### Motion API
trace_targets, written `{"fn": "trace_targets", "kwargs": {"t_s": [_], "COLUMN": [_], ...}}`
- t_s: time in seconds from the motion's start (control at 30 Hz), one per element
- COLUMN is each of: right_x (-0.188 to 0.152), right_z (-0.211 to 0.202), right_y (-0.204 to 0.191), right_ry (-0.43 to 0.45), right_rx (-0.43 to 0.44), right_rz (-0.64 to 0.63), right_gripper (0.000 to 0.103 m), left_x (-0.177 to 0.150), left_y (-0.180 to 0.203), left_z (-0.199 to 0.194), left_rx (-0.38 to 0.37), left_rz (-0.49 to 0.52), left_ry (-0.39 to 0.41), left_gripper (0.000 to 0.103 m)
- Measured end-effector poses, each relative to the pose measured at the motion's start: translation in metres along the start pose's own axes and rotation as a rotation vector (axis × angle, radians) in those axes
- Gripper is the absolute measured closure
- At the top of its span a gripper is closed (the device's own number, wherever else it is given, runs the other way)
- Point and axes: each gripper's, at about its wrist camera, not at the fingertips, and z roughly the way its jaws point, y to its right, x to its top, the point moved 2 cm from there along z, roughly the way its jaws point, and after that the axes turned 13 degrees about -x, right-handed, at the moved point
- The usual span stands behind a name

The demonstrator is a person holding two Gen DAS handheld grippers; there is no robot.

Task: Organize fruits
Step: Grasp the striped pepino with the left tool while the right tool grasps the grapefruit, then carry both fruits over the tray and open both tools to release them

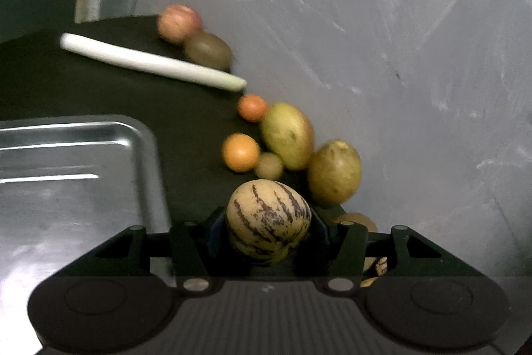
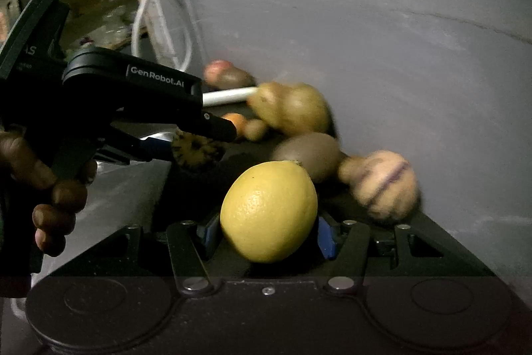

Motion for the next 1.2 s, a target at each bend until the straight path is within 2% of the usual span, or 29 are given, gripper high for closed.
{"fn": "trace_targets", "kwargs": {"t_s": [0.27, 0.37, 0.5, 0.6, 0.93, 1.2], "right_x": [0.025, 0.036, 0.049, 0.053, 0.065, 0.059], "right_z": [0.008, 0.021, 0.045, 0.059, 0.094, 0.102], "right_y": [-0.053, -0.077, -0.114, -0.134, -0.172, -0.177], "right_ry": [0.036, 0.019, 0.001, -0.004, -0.017, -0.045], "right_rx": [0.125, 0.201, 0.298, 0.336, 0.376, 0.375], "right_rz": [-0.090, -0.134, -0.212, -0.253, -0.329, -0.350], "right_gripper": [0.045, 0.045, 0.045, 0.045, 0.045, 0.045], "left_x": [0.008, 0.013, 0.014, 0.014, 0.010, 0.006], "left_y": [-0.041, -0.067, -0.100, -0.118, -0.142, -0.146], "left_z": [-0.061, -0.079, -0.093, -0.098, -0.095, -0.091], "left_rx": [0.105, 0.161, 0.233, 0.285, 0.341, 0.355], "left_rz": [-0.074, -0.117, -0.162, -0.177, -0.210, -0.214], "left_ry": [0.124, 0.168, 0.207, 0.215, 0.225, 0.216], "left_gripper": [0.045, 0.045, 0.045, 0.045, 0.045, 0.045]}}
